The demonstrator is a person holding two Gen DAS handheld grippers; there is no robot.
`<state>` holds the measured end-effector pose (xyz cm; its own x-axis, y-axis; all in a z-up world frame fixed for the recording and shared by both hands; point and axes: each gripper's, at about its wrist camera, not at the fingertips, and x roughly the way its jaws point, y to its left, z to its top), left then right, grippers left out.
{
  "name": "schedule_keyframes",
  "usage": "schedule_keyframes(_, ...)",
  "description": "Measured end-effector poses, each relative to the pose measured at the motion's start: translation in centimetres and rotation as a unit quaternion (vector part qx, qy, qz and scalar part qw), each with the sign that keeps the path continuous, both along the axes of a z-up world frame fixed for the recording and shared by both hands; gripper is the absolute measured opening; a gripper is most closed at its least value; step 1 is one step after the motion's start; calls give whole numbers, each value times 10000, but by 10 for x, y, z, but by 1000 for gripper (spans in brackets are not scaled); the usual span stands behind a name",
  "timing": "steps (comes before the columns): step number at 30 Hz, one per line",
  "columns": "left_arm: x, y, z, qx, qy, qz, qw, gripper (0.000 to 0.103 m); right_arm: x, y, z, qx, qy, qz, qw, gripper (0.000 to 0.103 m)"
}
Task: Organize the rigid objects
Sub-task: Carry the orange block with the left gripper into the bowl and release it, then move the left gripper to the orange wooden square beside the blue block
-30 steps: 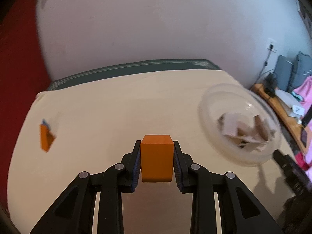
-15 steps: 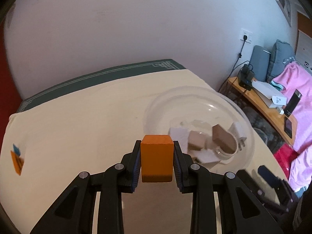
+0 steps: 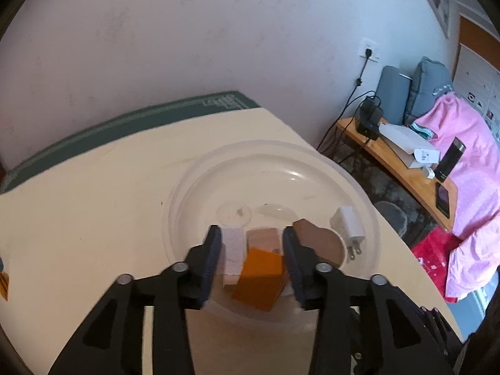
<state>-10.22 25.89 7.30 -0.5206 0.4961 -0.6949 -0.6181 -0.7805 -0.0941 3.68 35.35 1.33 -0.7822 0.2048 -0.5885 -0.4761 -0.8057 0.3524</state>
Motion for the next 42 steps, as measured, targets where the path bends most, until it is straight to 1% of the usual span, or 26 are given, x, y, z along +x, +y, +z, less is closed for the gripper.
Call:
schedule_keyframes(2, 0, -5, -1, 2, 47, 58, 10000, 49, 0, 0, 0, -1, 0, 0, 10000, 80)
schedule_keyframes(8, 3, -20, -1, -256, 343, 327, 9985, 49, 0, 0, 0, 3, 0, -1, 10000, 80)
schedule_keyframes(14, 3, -39, -4, -329, 298, 571, 9974, 49, 0, 0, 0, 12, -5, 6, 10000, 80)
schedule_keyframes(20, 15, -52, -4, -423, 506, 688, 9955, 49, -1, -1, 0, 18, -5, 2, 10000, 80)
schedule_keyframes(24, 15, -59, -8, -537, 409, 838, 9942, 49, -1, -2, 0, 26, -6, 3, 10000, 80)
schedule_keyframes(32, 10, -80, -17, -604, 199, 1162, 9912, 49, -1, -3, 0, 25, -6, 1, 10000, 81)
schedule_keyframes(37, 11, -100, -21, -738, 277, 1455, 9862, 49, -1, -3, 0, 29, -8, -2, 10000, 81)
schedule_keyframes(42, 7, -125, -23, -718, 196, 1695, 9827, 49, -2, -2, 2, 57, -40, -8, 10000, 81)
